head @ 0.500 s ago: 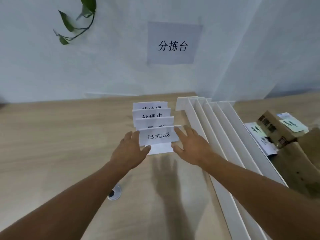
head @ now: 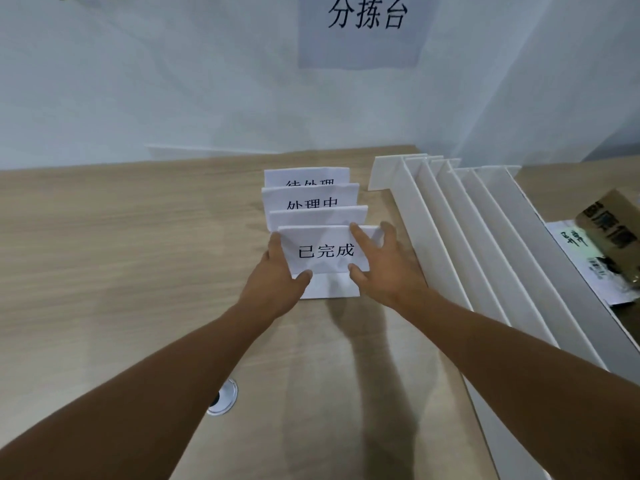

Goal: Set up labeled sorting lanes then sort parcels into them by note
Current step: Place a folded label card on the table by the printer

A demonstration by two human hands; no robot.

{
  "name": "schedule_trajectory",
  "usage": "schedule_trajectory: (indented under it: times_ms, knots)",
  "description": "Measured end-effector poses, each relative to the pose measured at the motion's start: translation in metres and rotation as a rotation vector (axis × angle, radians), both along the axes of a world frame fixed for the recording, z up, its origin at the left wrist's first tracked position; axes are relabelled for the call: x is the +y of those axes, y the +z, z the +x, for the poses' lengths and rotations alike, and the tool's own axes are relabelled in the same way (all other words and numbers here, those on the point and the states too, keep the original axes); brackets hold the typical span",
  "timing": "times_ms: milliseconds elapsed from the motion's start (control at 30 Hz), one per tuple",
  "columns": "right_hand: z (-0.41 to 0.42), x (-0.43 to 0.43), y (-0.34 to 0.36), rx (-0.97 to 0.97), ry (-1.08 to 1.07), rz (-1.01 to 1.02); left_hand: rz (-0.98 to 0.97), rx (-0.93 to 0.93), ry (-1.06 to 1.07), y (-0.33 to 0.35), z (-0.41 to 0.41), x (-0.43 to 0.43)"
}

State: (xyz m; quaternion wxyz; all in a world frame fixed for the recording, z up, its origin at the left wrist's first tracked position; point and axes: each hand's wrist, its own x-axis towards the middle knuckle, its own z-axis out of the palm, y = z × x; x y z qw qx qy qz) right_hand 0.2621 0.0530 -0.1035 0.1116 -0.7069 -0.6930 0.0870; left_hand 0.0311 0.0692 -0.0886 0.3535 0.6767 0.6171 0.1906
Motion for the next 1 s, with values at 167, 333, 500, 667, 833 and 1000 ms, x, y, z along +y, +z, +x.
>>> schedule_trajectory:
  times_ms: [167,333,500,667,833,1000]
  knots:
    - [0.003,-0.016,0.013,0.214,-0.01,0.033,0.032,-0.026,0.087,0.012,0.001,-0.013]
    - [-0.007,-0.058,0.065,0.31,0.029,0.205,0.089,-0.148,0.226,0.057,-0.024,-0.048]
    - [-0.049,-0.108,0.121,0.261,0.156,0.23,0.211,-0.091,0.285,0.109,-0.067,-0.112]
    - [-0.113,-0.143,0.178,0.354,0.26,0.197,0.333,0.008,0.291,0.162,-0.134,-0.178]
    - [-0.198,-0.184,0.212,0.455,0.339,0.154,0.395,0.025,0.368,0.206,-0.225,-0.245]
    - [-0.298,-0.227,0.24,0.417,0.554,0.081,0.4,0.024,0.494,0.233,-0.327,-0.323]
